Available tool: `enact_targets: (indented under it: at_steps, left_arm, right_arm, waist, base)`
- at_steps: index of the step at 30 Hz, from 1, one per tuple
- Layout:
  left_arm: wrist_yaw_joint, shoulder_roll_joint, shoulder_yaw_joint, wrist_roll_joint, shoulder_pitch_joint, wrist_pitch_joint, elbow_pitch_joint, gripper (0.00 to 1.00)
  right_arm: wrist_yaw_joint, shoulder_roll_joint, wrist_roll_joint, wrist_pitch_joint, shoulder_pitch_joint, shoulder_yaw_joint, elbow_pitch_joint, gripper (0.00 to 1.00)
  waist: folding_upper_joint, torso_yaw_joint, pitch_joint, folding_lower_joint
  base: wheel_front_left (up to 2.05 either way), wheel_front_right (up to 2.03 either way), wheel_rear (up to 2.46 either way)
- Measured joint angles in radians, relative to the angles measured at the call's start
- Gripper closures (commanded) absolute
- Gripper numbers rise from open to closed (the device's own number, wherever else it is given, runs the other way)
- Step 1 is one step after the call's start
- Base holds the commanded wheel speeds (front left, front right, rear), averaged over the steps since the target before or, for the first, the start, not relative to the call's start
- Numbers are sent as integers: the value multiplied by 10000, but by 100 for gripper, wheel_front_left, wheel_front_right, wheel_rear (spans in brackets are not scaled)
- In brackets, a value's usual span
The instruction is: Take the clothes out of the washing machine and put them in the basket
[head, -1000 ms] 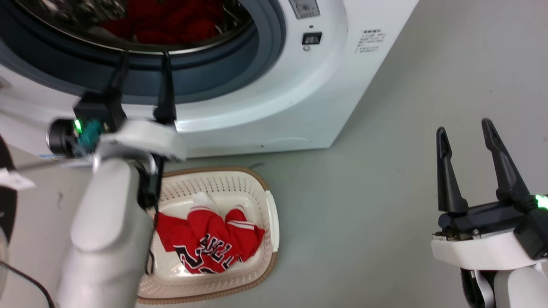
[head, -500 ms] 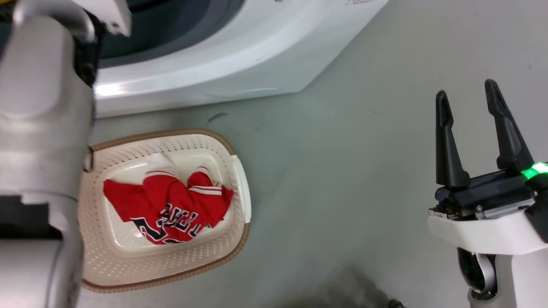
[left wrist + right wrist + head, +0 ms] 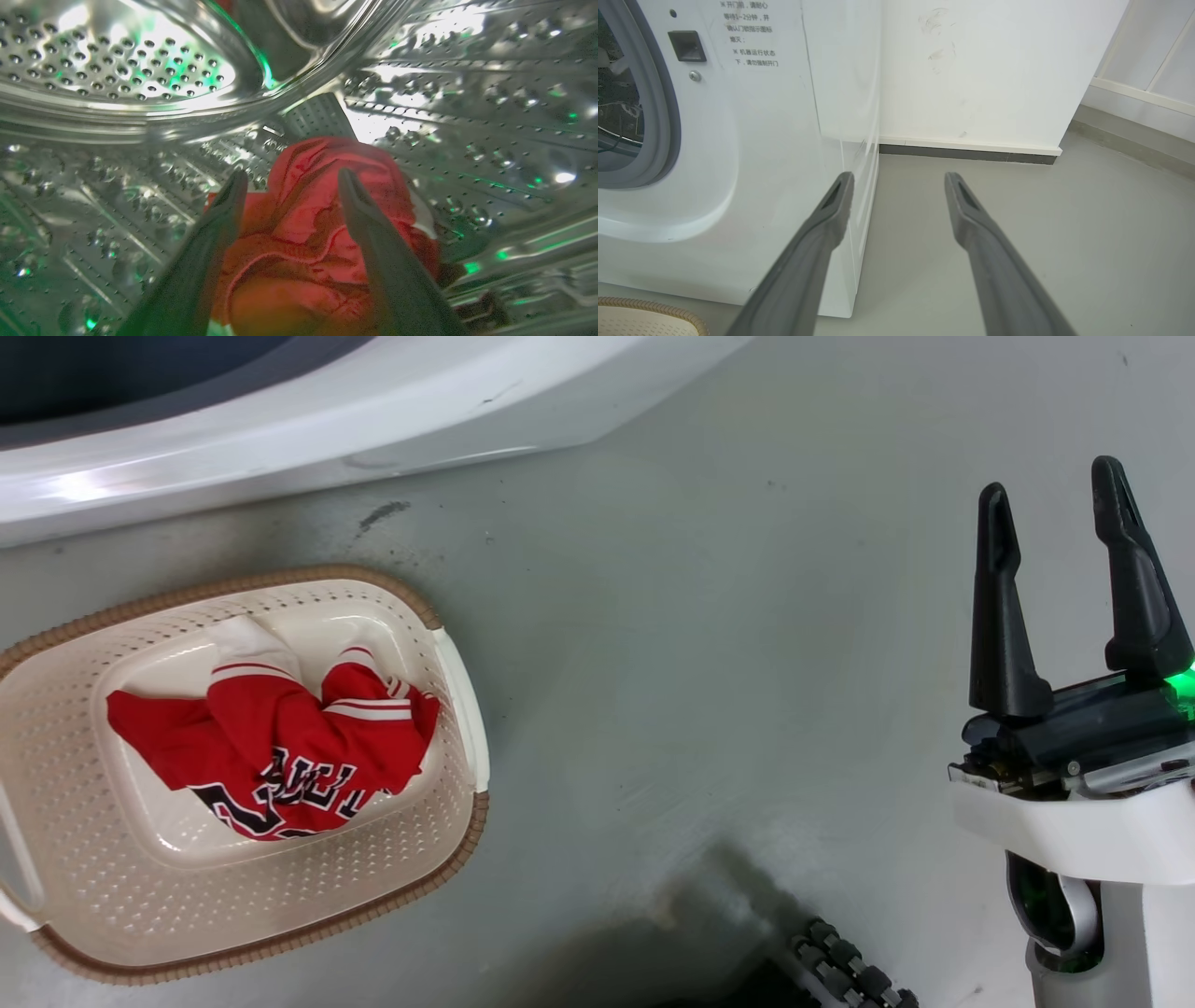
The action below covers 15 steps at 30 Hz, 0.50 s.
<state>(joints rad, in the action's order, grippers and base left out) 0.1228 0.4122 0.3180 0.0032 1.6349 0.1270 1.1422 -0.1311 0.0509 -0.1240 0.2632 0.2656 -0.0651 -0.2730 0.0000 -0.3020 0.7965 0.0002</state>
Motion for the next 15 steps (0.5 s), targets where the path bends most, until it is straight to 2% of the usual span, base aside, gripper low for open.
enact_targets:
  at_steps: [4, 7, 15]
  left_arm:
    - [52, 157, 253, -219, 779, 1421, 585, 0]
    - [52, 115, 514, -805, 1223, 3026, 949, 0]
    - [61, 591, 1576, -1801, 2482, 5601, 890, 0]
  right_arm:
    - [0, 0, -107, 0, 18, -84, -54, 0]
    - [0, -2, -174, 0, 27, -104, -142, 0]
    - [0, -2, -303, 0, 109, -148, -270, 0]
  waist:
    - [0, -167, 222, 0]
    - [0, -280, 358, -1]
    - [0, -479, 921, -1]
  base:
    - [0, 0, 0]
    - [0, 0, 0]
    - [0, 0, 0]
